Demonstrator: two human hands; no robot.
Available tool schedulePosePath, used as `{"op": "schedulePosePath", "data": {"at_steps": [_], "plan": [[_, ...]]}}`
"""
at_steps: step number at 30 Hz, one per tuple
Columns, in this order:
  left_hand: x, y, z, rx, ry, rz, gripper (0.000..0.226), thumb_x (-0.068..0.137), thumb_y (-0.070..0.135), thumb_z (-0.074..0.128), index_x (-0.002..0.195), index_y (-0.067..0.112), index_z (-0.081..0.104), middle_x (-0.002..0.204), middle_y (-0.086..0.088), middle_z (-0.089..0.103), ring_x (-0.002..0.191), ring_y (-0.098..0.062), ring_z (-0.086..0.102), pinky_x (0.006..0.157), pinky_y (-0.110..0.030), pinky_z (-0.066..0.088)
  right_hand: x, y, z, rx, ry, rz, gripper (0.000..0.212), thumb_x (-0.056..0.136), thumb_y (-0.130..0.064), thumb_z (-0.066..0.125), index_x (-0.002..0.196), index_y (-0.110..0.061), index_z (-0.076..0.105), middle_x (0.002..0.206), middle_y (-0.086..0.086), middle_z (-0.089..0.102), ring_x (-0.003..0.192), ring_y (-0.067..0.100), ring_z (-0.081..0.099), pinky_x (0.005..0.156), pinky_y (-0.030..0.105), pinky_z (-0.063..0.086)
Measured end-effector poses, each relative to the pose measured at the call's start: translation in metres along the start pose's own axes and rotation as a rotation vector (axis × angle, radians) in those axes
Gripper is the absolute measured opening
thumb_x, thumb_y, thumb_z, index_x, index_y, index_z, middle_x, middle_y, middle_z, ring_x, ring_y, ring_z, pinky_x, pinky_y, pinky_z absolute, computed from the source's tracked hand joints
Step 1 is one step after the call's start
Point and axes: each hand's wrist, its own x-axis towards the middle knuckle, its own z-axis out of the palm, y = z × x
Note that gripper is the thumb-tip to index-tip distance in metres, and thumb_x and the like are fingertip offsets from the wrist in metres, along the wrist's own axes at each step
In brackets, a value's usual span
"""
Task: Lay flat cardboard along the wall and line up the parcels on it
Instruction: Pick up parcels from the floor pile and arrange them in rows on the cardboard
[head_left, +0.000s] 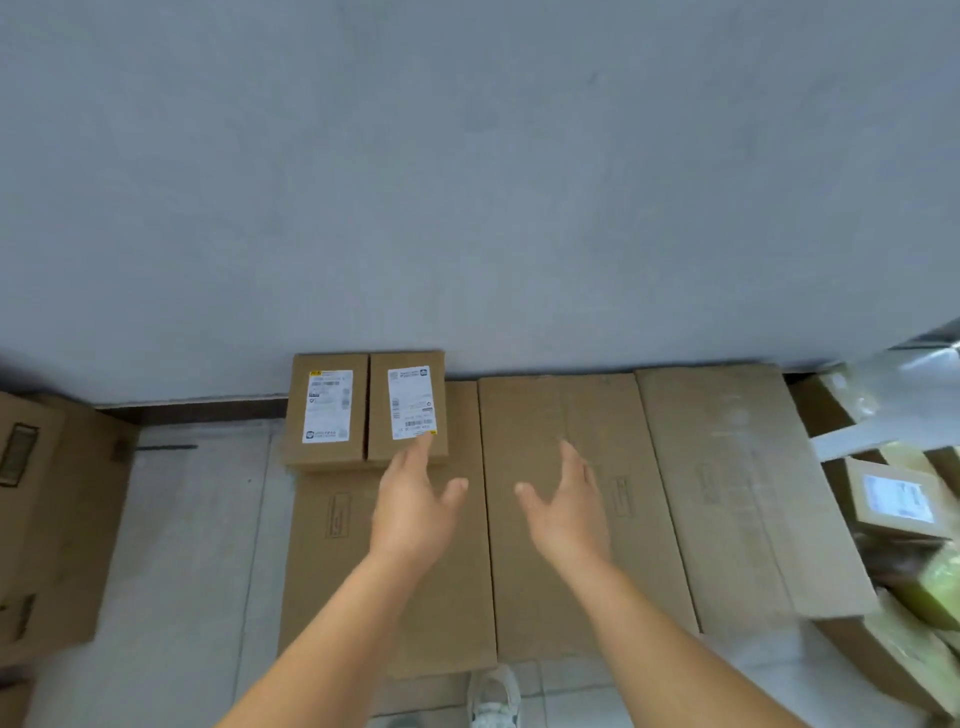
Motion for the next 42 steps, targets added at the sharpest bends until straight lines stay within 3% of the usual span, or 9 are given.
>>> {"op": "schedulePosePath", "data": {"at_steps": [5,12,15,19,29,42], "plan": [[-0.047,0.049,-0.005,0.156,-0.073,0.115,0.069,0.093,0.028,0.057,0.151,0.024,0.02,0.156,0.003,0.023,0.144,-0.017,0.021,0.113,-0.037,0.027,-0.052,0.011,-0.065,0.009,0.075,0.056,0.078,0.091,-0.037,0.06,0.153,-0.021,0.015,0.159,-0.002,0.019,0.144,0.019,0.025,0.115,0.037,0.027],[-0.12,0.109,0.001,0.24,-0.193,0.28,0.069,0.093,0.031,0.056,0.151,0.025,0.019,0.154,0.0,0.028,0.139,-0.019,0.031,0.107,-0.037,0.034,-0.127,0.041,-0.138,0.146,0.182,0.166,0.077,0.093,-0.035,0.059,0.153,-0.019,0.015,0.159,0.001,0.017,0.145,0.022,0.021,0.116,0.04,0.028],[-0.153,0.13,0.015,0.265,-0.266,0.345,0.07,0.093,0.033,0.056,0.151,0.029,0.018,0.152,0.0,0.03,0.133,-0.023,0.039,0.1,-0.041,0.044,-0.162,0.06,-0.166,0.191,0.245,0.223,0.077,0.093,-0.035,0.058,0.154,-0.02,0.014,0.159,0.0,0.015,0.145,0.022,0.021,0.115,0.042,0.03],[-0.198,0.154,0.042,0.317,-0.36,0.448,0.069,0.093,0.034,0.057,0.151,0.027,0.02,0.151,-0.001,0.034,0.132,-0.022,0.042,0.099,-0.037,0.042,-0.204,0.096,-0.201,0.275,0.337,0.289,0.075,0.094,-0.032,0.057,0.154,-0.018,0.013,0.16,0.0,0.015,0.145,0.022,0.019,0.113,0.039,0.027],[-0.295,0.216,0.167,0.401,-0.549,0.693,0.063,0.092,0.026,0.059,0.148,0.018,0.031,0.146,-0.005,0.042,0.132,-0.02,0.042,0.105,-0.033,0.035,-0.262,0.23,-0.271,0.411,0.539,0.457,0.076,0.09,-0.036,0.06,0.152,-0.019,0.02,0.156,-0.001,0.022,0.141,0.02,0.027,0.113,0.038,0.03],[-0.353,0.287,0.339,0.554,-0.669,0.708,0.064,0.092,0.023,0.058,0.149,0.02,0.029,0.144,-0.006,0.043,0.129,-0.022,0.045,0.106,-0.035,0.039,-0.275,0.4,-0.359,0.433,0.515,0.61,0.073,0.092,-0.032,0.058,0.152,-0.019,0.019,0.157,-0.002,0.022,0.141,0.019,0.028,0.113,0.036,0.03]]}}
